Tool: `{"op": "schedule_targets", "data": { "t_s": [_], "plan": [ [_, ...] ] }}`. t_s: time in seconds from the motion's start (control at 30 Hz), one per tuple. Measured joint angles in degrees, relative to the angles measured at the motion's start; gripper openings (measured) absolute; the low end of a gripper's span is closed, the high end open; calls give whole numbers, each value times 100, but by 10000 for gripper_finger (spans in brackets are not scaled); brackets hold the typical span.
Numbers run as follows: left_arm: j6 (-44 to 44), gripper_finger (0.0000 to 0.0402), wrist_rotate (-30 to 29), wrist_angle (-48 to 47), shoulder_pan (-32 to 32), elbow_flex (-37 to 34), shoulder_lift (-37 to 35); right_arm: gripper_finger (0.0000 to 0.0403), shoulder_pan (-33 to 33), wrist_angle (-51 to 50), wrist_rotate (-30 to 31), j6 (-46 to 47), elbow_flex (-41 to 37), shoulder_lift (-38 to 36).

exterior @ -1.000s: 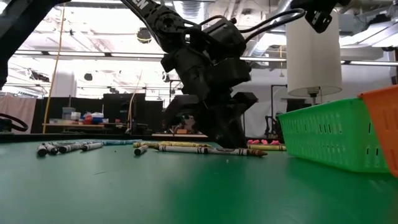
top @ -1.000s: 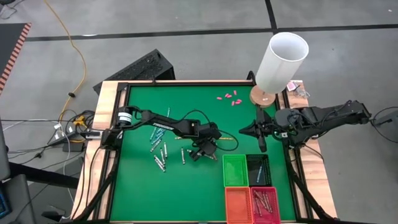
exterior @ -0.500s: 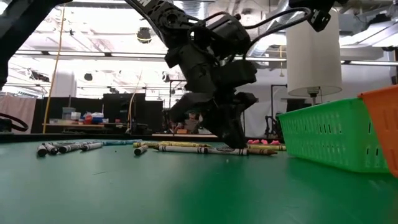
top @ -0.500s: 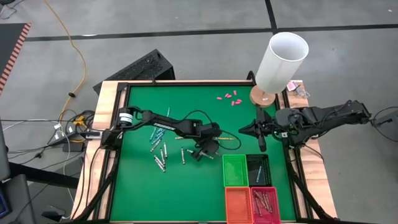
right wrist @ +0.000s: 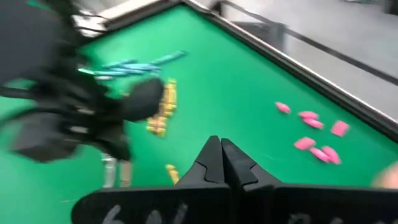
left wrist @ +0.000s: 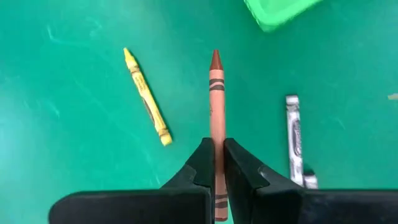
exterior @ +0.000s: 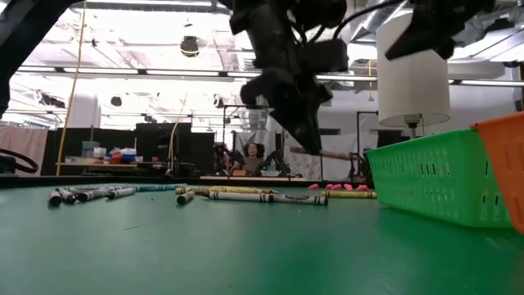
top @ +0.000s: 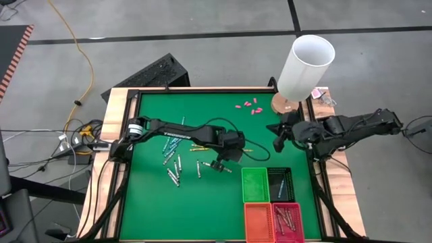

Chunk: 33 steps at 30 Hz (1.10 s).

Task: Sort crayons
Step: Put the brown crayon into the red bin

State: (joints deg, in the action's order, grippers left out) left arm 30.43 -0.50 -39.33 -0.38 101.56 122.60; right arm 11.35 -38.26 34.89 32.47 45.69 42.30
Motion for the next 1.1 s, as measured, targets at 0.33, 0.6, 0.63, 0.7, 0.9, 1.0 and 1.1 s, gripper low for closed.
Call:
{"op": "schedule_targets", "data": {
  "t_s": [0.33,0.6,0.63,0.7,0.9,1.0,1.1],
  "plan": [
    [-417,2,-183,-531,-386,762,0,0,-181,-1336,595,1138,0,61],
    [-327,2,-284,-103,-966,1546,-4,0,-486,-2163,603,1730,0,200],
    [-274,2,-279,77,-1042,1579,-4,0,-516,-2174,601,1751,-2,220],
    [-116,2,-248,525,-1180,1586,-4,0,-560,-2160,600,1825,-2,312],
    [481,2,-258,1811,-1476,1547,7,0,-693,-2319,599,1833,-2,534],
    [657,2,-102,2416,-1510,1376,111,0,-772,-2327,576,1830,-2,570],
    [685,2,8,2847,-1504,1329,352,0,-776,-2353,575,1830,-2,562]
  ]
}}
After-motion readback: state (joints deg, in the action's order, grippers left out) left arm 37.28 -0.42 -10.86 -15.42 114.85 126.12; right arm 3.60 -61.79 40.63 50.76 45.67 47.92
